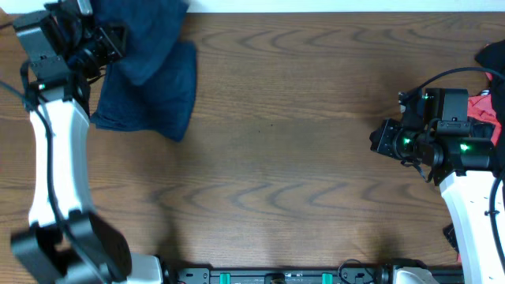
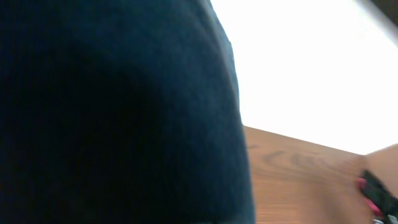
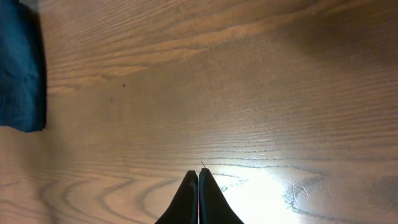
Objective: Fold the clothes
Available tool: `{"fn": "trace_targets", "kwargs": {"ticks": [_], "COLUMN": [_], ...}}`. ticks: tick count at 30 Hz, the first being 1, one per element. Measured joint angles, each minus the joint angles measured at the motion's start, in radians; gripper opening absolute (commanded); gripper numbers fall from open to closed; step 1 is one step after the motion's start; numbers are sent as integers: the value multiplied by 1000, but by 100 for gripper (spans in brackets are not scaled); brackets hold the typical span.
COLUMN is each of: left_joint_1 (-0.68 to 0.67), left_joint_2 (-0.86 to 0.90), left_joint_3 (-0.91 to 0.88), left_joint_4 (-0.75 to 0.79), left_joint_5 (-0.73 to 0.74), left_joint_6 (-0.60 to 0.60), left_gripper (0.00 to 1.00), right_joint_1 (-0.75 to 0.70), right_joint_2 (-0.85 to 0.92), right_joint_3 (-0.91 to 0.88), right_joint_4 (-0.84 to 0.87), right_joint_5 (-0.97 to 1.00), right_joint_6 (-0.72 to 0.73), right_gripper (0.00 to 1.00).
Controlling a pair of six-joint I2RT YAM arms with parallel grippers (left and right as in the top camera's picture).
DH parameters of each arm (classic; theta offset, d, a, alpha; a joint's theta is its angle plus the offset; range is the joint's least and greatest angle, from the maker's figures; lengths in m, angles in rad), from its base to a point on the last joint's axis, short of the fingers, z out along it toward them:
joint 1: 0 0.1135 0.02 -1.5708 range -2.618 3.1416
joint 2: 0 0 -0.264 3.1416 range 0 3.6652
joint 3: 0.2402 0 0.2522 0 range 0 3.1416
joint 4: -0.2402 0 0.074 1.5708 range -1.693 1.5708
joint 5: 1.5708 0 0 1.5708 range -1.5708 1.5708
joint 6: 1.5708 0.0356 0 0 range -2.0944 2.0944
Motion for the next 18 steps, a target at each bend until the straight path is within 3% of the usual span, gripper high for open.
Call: {"fn": "trace_targets", "kwargs": {"ticks": [5,10,18], "left_joint_1": [-43,-23,59], "left_joint_2": [-54,-18,210], "left_joint_3": [3,-24,-39], "left_joint_4": [-99,-193,-163], "left_joint_5": [-15,-141,-222], "left_joint_6": [-58,-87,-56], "left_gripper": [6,6,6], "right_joint_1": [0,0,0], "right_joint_2": [0,0,0], "right_joint_3": [0,0,0], "right_joint_4": [4,6,25], "right_joint_5": [0,0,0], "right_joint_6": [0,0,0], "right_gripper": [3,3,3]}}
